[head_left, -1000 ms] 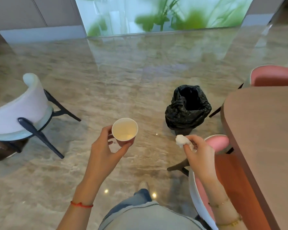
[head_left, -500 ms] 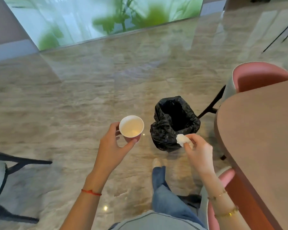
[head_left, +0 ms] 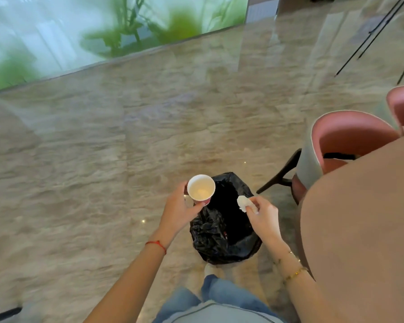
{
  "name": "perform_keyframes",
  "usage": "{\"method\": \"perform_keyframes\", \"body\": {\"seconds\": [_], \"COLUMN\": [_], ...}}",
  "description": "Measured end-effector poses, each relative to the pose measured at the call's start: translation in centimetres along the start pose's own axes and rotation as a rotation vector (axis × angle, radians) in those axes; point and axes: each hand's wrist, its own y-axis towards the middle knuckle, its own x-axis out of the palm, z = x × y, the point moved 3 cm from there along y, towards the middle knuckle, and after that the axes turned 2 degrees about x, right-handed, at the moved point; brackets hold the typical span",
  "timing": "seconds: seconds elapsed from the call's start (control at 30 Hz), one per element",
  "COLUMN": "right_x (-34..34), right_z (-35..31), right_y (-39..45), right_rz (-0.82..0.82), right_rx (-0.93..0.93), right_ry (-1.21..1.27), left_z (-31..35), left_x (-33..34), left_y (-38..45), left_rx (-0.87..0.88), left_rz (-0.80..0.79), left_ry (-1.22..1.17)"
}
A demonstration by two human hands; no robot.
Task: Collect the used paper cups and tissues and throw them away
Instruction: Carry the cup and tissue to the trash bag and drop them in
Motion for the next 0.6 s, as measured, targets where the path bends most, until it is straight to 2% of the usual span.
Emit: {"method": "perform_keyframes", "body": {"seconds": [0.17, 0.37, 0.5, 0.6], "right_x": [2.7, 5.3, 4.4, 2.6], "right_z": [2.0, 4.0, 3.5, 1.2], "right_y": [7.5, 11.4, 12.3, 12.6], "right_rz": [-0.126, -0.291, -0.253, -0.179], "right_rx": [0.198, 0.268, 0.287, 0.206], "right_ry": [0.025, -0.033, -0.04, -0.043], "left_z": [-2.0, -5.3, -5.8, -4.7], "left_x": [3.5, 6.5, 5.1, 2.5], "left_y": [9.4, 15.2, 16.1, 16.2], "left_rx": [-0.071, -0.176, -0.115, -0.026], "left_rz": [-0.153, -0.313, -0.325, -0.311], "left_ry": [-0.022, 0.031, 0.114, 0.175]}}
